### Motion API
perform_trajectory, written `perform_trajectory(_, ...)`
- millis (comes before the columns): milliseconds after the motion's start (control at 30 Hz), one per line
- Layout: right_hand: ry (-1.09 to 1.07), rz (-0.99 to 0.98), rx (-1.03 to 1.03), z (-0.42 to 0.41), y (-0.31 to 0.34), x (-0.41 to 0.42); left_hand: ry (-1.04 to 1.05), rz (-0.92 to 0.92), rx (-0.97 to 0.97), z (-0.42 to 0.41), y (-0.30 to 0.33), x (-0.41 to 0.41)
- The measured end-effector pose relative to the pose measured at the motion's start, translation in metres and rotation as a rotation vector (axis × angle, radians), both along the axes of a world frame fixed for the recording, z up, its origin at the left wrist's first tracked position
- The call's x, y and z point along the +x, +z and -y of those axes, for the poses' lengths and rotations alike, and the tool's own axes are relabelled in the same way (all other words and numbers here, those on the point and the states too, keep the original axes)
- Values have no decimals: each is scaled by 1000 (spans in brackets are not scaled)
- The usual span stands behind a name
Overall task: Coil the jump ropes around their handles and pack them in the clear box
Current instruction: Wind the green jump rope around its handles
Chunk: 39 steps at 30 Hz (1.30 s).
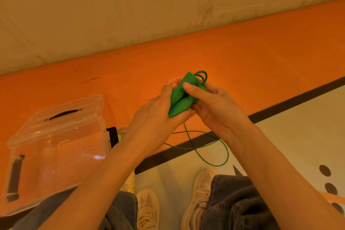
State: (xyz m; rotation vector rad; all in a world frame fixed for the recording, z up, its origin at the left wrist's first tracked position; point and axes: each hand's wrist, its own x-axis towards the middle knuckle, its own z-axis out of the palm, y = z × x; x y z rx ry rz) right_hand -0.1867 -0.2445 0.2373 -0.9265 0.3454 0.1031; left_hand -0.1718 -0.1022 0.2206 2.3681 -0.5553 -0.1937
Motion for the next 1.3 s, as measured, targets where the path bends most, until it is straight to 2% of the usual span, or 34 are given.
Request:
perform_trajectory(167,-116,15,-101,-5,-1,0,-10,-43,-2,3,2,0)
perform_trajectory(400,-163,29,-244,-6,0,1,-38,-69,12,2,4,3)
perform_trajectory(600,-196,21,-240,-4,0,2,-85,-106,-67,-8,6,10)
perform_trajectory(800,-230,7,-252,1,2,6,-77,-106,-35,-8,3,8)
perform_trajectory(933,-216,22,-242,4,3,5,-94,-107,-90,-7,5,9)
perform_trajectory(1100,-208,17,-241,9,2,5,-180,-133,-92,-9,7,8)
perform_trajectory(1167,-217,13,-254,10,1,6,-180,-57,-22,-7,5,6)
perform_trajectory(1300,-234,13,-252,10,0,7,-36,173,92,-1,-1,-6)
